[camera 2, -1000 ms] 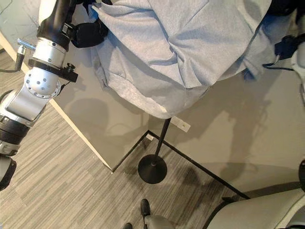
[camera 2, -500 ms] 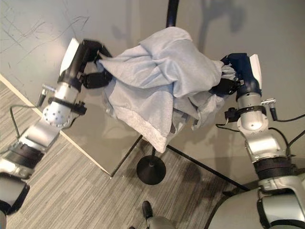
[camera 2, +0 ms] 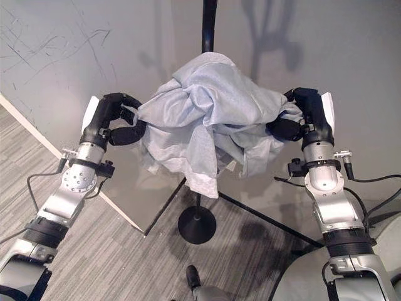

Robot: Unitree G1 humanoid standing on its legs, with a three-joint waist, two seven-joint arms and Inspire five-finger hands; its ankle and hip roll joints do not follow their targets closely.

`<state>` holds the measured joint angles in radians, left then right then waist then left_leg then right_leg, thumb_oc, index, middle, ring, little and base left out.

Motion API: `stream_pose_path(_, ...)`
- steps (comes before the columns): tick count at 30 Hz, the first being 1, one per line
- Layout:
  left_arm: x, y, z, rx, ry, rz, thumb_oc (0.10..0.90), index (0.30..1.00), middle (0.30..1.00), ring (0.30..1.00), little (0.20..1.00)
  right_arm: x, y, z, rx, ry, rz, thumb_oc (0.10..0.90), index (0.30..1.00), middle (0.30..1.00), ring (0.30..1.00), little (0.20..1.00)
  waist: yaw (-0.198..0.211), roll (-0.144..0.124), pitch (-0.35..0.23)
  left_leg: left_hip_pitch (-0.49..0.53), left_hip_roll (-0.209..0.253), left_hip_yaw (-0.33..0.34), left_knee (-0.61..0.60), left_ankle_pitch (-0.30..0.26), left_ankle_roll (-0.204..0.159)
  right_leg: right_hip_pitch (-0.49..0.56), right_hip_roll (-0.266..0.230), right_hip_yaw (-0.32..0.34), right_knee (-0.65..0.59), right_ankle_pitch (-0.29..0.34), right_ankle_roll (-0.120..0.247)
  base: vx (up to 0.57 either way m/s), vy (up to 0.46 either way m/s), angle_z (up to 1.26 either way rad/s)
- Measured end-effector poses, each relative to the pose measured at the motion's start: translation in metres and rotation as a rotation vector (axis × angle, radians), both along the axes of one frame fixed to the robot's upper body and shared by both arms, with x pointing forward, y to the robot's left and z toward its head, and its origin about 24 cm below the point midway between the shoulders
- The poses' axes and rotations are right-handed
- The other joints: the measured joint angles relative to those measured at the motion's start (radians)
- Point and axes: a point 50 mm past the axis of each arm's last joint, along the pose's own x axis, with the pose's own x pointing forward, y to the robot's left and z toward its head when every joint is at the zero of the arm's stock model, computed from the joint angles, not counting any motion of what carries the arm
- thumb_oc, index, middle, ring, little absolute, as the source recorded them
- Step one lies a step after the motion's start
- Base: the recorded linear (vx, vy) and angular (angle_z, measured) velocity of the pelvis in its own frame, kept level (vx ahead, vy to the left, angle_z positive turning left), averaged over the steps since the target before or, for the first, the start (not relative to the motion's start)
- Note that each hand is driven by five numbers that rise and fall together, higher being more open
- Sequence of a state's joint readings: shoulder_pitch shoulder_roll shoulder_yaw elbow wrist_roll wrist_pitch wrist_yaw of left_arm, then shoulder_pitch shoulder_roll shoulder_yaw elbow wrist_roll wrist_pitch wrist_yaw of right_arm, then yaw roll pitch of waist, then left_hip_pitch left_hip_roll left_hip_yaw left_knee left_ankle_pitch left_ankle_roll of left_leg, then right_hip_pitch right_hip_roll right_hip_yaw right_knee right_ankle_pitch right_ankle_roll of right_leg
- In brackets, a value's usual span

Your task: Hang the clothes on the sofa on the clothes rack.

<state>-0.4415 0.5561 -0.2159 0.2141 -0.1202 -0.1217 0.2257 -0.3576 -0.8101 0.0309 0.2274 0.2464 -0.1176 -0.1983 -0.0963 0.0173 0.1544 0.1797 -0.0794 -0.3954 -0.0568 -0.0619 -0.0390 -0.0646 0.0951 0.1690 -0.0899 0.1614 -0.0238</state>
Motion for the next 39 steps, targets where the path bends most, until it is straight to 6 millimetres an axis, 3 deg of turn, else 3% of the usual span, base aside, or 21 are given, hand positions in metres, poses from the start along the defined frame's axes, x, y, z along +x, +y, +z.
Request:
stream_pose_path(5, -0.017, 0.025, -0.026, -0.052, 0.086, 0.063, 0.800, 0.900, 0.900, 0.900, 0.900, -0.013, -0.021, -0.009, 0.061, 0.017, -0.068, 0.800, 0.900, 0.900, 0.900, 0.900, 0.017, -0.004, 0.005, -0.039, -0.016, 0.025, 0.042, -0.012, 0.015, -0.025, 0.000, 0.031, 0.000, 0.018, 0.000, -0.09, 0.080, -0.16)
stream_pose_path(7, -0.023, 0.030, -0.037, -0.052, 0.129, 0.071, 0.800, 0.900, 0.900, 0.900, 0.900, -0.021, -0.030, -0.010, 0.078, 0.011, -0.099, 0.800, 0.900, 0.900, 0.900, 0.900, 0.026, -0.021, 0.016, -0.073, -0.041, 0.042, 0.117, -0.034, 0.007, -0.023, -0.020, 0.042, 0.000, 0.025, -0.017, -0.11, 0.181, -0.08)
stream_pose_path(8, -0.026, 0.032, -0.042, -0.051, 0.148, 0.069, 0.800, 0.900, 0.900, 0.900, 0.900, -0.026, -0.038, -0.010, 0.087, 0.007, -0.128, 0.800, 0.900, 0.900, 0.900, 0.900, 0.027, -0.033, 0.027, -0.102, -0.044, 0.050, 0.161, -0.054, 0.021, -0.023, -0.030, 0.043, 0.000, 0.019, -0.025, -0.08, 0.187, 0.05)
stream_pose_path(11, -0.041, 0.044, -0.059, -0.055, 0.206, 0.106, 0.800, 0.900, 0.900, 0.900, 0.900, -0.033, -0.045, -0.013, 0.128, -0.010, -0.159, 0.800, 0.900, 0.900, 0.900, 0.900, 0.042, -0.067, 0.053, -0.118, 0.006, -0.007, 0.184, -0.067, 0.016, -0.023, -0.039, 0.076, 0.000, 0.022, -0.018, -0.03, 0.193, -0.25)
stream_pose_path(16, -0.062, 0.058, -0.078, -0.107, 0.279, 0.134, 0.800, 0.900, 0.900, 0.900, 0.900, -0.053, -0.055, -0.030, 0.186, -0.002, -0.221, 0.800, 0.900, 0.900, 0.900, 0.900, 0.023, -0.052, 0.056, -0.118, 0.044, -0.008, 0.127, -0.070, 0.009, -0.049, -0.036, 0.110, 0.000, 0.041, 0.019, -0.04, 0.180, -0.31)
stream_pose_path(18, -0.071, 0.061, -0.085, -0.133, 0.302, 0.139, 0.800, 0.900, 0.900, 0.900, 0.900, -0.059, -0.053, -0.043, 0.232, 0.009, -0.236, 0.800, 0.900, 0.900, 0.900, 0.900, 0.027, -0.072, 0.055, -0.103, 0.029, 0.022, 0.086, -0.049, 0.029, -0.056, -0.049, 0.145, 0.000, 0.046, 0.034, -0.02, 0.085, -0.42)
stream_pose_path(21, -0.090, 0.062, -0.106, -0.196, 0.369, 0.168, 0.800, 0.900, 0.900, 0.900, 0.900, -0.077, -0.046, -0.065, 0.288, 0.035, -0.249, 0.800, 0.900, 0.900, 0.900, 0.900, 0.026, -0.075, 0.052, -0.082, 0.002, 0.052, 0.058, -0.032, 0.059, -0.055, -0.074, 0.178, 0.000, 0.041, 0.064, -0.01, 0.048, -0.31)
stream_pose_path(26, -0.137, 0.071, -0.163, -0.320, 0.577, 0.330, 0.800, 0.900, 0.900, 0.900, 0.900, -0.104, -0.031, -0.111, 0.415, 0.143, -0.276, 0.800, 0.900, 0.900, 0.900, 0.900, 0.036, -0.077, 0.034, -0.050, 0.020, 0.069, 0.024, -0.018, 0.054, -0.050, -0.062, 0.181, 0.000, 0.037, 0.077, -0.01, -0.003, -0.09)
stream_pose_path(28, -0.156, 0.074, -0.186, -0.436, 0.663, 0.427, 0.800, 0.900, 0.900, 0.900, 0.900, -0.105, -0.026, -0.118, 0.448, 0.153, -0.278, 0.800, 0.900, 0.900, 0.900, 0.900, 0.040, -0.076, 0.034, -0.037, 0.033, 0.071, 0.005, -0.015, 0.051, -0.046, -0.053, 0.178, 0.000, 0.037, 0.076, -0.01, -0.009, -0.03)
stream_pose_path(31, -0.175, 0.076, -0.205, -0.477, 0.762, 0.483, 0.800, 0.900, 0.900, 0.900, 0.900, -0.101, -0.027, -0.112, 0.453, 0.122, -0.280, 0.800, 0.900, 0.900, 0.900, 0.900, 0.044, -0.076, 0.033, -0.028, 0.047, 0.055, -0.011, -0.011, 0.044, -0.036, -0.047, 0.157, 0.000, 0.030, 0.071, 0.02, -0.025, 0.17)
stream_pose_path(35, -0.172, 0.073, -0.206, -0.476, 0.766, 0.473, 0.800, 0.900, 0.900, 0.900, 0.900, -0.088, -0.034, -0.088, 0.424, 0.033, -0.285, 0.800, 0.900, 0.900, 0.900, 0.900, 0.062, -0.070, 0.027, -0.031, 0.057, 0.015, -0.020, -0.005, 0.035, -0.029, -0.047, 0.120, 0.000, 0.021, 0.061, 0.04, -0.024, 0.29)
stream_pose_path(39, -0.159, 0.062, -0.203, -0.456, 0.761, 0.412, 0.800, 0.900, 0.900, 0.900, 0.900, -0.065, -0.054, -0.012, 0.231, -0.147, -0.263, 0.800, 0.900, 0.900, 0.900, 0.900, 0.080, -0.056, 0.023, -0.037, 0.069, -0.028, -0.024, 0.004, 0.024, -0.021, -0.050, 0.072, -0.001, 0.016, 0.053, 0.02, -0.037, 0.36)
